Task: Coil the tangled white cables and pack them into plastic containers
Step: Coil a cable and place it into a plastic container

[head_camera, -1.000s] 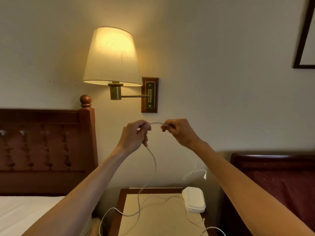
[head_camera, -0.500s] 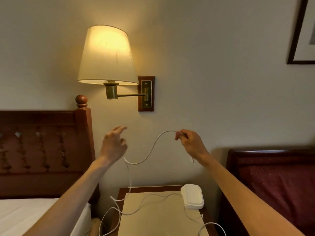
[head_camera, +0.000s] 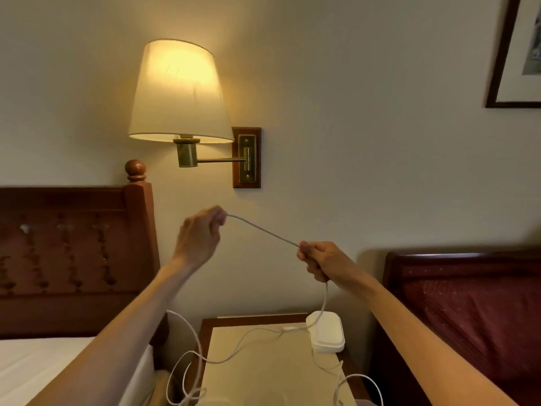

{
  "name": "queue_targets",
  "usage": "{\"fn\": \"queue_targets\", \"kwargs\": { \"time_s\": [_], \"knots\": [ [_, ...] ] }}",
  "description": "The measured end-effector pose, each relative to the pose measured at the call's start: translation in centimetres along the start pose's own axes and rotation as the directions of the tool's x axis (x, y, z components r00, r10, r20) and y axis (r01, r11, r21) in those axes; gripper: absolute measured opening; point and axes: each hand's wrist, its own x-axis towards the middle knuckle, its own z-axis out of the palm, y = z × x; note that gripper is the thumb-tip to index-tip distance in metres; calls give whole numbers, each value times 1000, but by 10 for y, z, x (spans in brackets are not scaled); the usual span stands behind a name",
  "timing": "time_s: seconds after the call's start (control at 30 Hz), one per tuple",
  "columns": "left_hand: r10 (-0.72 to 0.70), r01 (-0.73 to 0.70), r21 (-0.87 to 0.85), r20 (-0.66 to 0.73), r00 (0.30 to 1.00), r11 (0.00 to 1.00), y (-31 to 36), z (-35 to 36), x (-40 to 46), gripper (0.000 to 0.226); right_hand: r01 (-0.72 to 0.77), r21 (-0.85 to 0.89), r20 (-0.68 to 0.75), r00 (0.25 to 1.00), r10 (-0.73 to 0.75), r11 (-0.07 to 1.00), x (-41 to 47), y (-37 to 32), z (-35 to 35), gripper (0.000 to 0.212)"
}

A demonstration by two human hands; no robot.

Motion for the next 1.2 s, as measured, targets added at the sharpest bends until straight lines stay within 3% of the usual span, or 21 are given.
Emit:
{"fn": "queue_targets", "kwargs": {
  "time_s": [0.13,0.3,0.4,0.47,0.57,0.67,0.73,0.83,0.97,1.1,1.2],
  "knots": [
    [-113,118,74,-64,991,990,-26,-15,6,25,-120,252,76,992,104,960,-13,7,-3,37],
    [-248,256,90,-95,964,962,-50,-28,9,24,-165,516,171,981,87,841,-20,-18,-4,36],
    [-199,183,127,122,972,975,-51,-25,-4,19,-117,695,136,990,30,709,-12,-40,-6,31],
    [-88,20,214,313,946,977,-43,-21,-18,21,-49,757,68,998,-4,652,-4,-57,-8,28],
    [-46,-197,377,548,835,905,-20,-19,-27,35,39,734,-8,999,-49,678,6,-82,-8,23],
    [-185,-30,261,756,628,965,9,-21,-19,36,79,584,-49,997,-62,808,14,-98,0,26],
    [-120,44,114,823,555,992,33,-29,-9,41,125,411,-105,990,-89,903,15,-103,9,30],
    [45,-95,13,812,582,995,67,-46,7,46,197,186,-191,968,-161,963,16,-108,23,30],
    [249,-312,-44,710,658,949,92,-57,19,43,225,52,-202,957,-211,973,19,-109,36,30],
    [407,-448,-29,470,783,894,95,-56,21,31,226,-82,-165,957,-237,971,19,-105,43,32],
    [491,-513,3,281,824,859,87,-54,22,36,242,-18,-73,967,-243,970,13,-102,47,36]
  ]
}}
